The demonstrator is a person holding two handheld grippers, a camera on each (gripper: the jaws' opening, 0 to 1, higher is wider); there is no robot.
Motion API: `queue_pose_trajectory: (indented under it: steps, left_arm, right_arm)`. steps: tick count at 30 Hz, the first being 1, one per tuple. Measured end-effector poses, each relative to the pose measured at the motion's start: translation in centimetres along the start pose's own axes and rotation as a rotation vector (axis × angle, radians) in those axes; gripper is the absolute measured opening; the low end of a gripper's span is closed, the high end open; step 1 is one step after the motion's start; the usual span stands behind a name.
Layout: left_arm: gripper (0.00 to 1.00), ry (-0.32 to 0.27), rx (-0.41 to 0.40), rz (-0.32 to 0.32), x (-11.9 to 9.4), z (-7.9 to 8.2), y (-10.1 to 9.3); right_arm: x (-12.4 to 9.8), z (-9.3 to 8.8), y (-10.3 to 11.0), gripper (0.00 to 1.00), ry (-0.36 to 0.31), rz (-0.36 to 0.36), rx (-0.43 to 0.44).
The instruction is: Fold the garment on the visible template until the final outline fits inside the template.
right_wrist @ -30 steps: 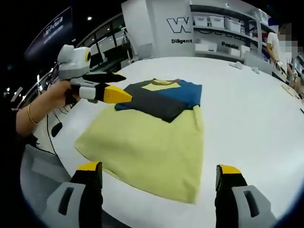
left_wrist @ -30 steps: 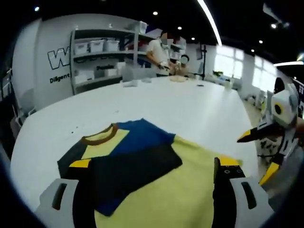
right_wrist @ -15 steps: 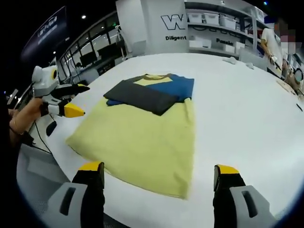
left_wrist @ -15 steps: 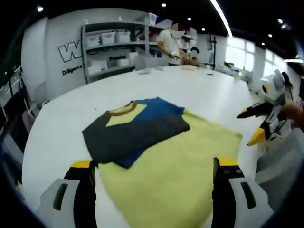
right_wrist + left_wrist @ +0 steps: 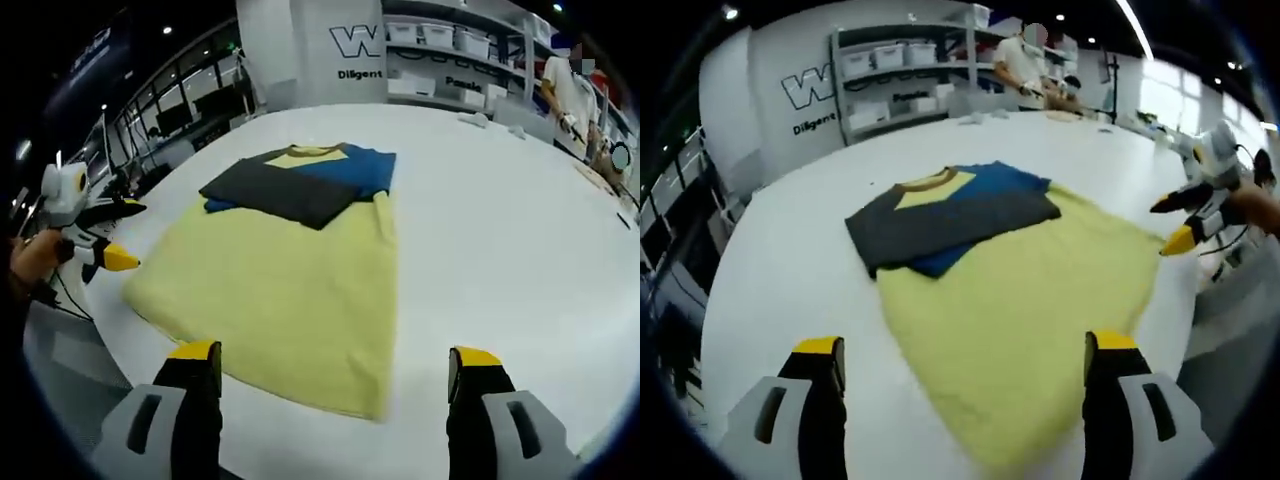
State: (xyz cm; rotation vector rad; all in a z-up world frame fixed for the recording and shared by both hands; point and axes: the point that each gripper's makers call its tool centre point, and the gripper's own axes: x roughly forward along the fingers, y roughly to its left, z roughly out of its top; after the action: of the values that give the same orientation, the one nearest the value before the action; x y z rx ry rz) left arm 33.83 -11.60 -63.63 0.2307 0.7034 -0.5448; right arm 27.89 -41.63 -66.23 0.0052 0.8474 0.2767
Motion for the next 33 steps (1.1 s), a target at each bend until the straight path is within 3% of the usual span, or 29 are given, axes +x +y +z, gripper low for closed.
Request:
queue_pose_trajectory:
  steps: [2,5,11,14,15,16,23,26,28,33]
  left_arm:
    - [0.93,0.064,-0.074,0.028,-0.5,-1.8,0.6]
    - [0.91,0.106,-0.057,0.048,-0.7,-3.4,1.1]
    - [0.89,0.154,-0.028,0.085,-0.2,-4.7,1.1]
    - [0.88,0.189,0.014,0.077,0.1,-5.7,0.6]
    - [0.88,0.204,0.029,0.072,0.0,-6.0,0.5]
    - [0.87,0.179,0.008,0.071,-0.1,-5.8,0.4]
    - [0.86,0.188,-0.012,0.058,-1.2,-6.8,-0.2]
    - [0.81,0.218,-0.038,0.039,-1.6,-7.4,-0.6]
    - [0.76,0.233,-0.068,0.028,-1.7,-7.7,-0.9]
    - [0.66,0.248,-0.046,0.020,-2.0,-7.7,-1.3]
  right_arm:
    - [0.2,-0.3,0.0,0.92,-0.003,0.007,0.010]
    - [0.5,-0.8,0.3,0.91,0.005,0.013,0.021]
    - [1.3,-1.0,-0.5,0.88,-0.016,-0.044,-0.027]
    - [1.7,-1.7,-0.6,0.88,0.018,-0.041,-0.038]
    - [1.6,-1.5,-1.0,0.88,0.017,-0.054,-0.105]
    - [1.6,-1.9,-1.0,0.87,0.033,-0.052,-0.124]
    - [1.1,-2.5,-0.3,0.85,0.043,-0.045,-0.119]
    - [1.0,-2.5,-0.3,0.80,0.042,-0.043,-0.119]
    - [0.7,-2.5,-0.3,0.71,0.044,-0.033,-0.129]
    - [0.3,-2.2,-0.2,0.58,0.037,-0.004,-0.057]
